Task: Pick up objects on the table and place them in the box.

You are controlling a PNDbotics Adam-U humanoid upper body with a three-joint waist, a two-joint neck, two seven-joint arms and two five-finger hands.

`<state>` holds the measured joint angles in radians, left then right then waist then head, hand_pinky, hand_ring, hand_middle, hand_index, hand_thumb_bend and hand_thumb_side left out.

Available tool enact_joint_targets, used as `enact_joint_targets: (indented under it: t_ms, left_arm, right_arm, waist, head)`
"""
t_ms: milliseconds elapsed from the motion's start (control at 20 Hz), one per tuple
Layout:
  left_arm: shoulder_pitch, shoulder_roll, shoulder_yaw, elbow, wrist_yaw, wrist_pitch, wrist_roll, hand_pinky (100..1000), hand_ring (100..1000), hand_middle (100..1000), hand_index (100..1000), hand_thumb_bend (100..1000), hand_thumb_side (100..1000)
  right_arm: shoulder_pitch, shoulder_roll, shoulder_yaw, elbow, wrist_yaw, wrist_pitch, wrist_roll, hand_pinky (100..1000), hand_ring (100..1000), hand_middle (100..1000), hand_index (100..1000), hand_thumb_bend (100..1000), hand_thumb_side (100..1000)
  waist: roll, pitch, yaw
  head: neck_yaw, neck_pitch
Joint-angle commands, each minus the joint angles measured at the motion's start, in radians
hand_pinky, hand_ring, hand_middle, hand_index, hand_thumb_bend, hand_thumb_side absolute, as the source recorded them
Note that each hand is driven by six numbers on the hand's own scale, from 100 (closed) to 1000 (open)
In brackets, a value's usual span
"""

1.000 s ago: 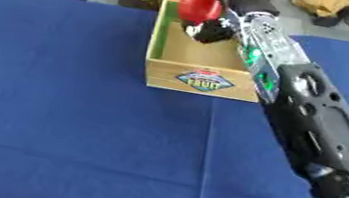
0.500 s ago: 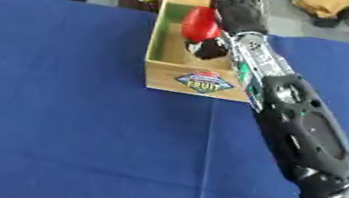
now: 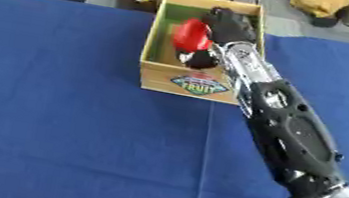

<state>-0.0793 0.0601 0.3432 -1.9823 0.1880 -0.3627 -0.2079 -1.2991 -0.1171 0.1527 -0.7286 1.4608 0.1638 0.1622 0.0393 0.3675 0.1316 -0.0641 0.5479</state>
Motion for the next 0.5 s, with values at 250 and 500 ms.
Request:
enact_joint_targets:
  t_ms: [250, 500]
  left_arm:
    - [-0.003, 0.005, -0.002, -0.018, 0.001, 0.001, -0.005, 325, 353, 483, 775, 379, 667]
    - [-0.003, 0.005, -0.002, -0.018, 0.001, 0.003, -0.007, 325, 353, 483, 775, 377, 666]
  right_arm:
    - [-0.037, -0.001, -0.018, -0.042, 0.025, 0.031, 0.004, 766, 913, 838, 915, 345, 773]
    - [-0.039, -0.003, -0.019, -0.055, 0.018, 0.061, -0.023, 773, 920, 847, 919, 431, 785]
  waist:
    - [0.002, -0.019, 0.001]
    - [0.001, -0.020, 0.001]
  head:
    - [-0.004, -0.015]
    - [-0.006, -0.017]
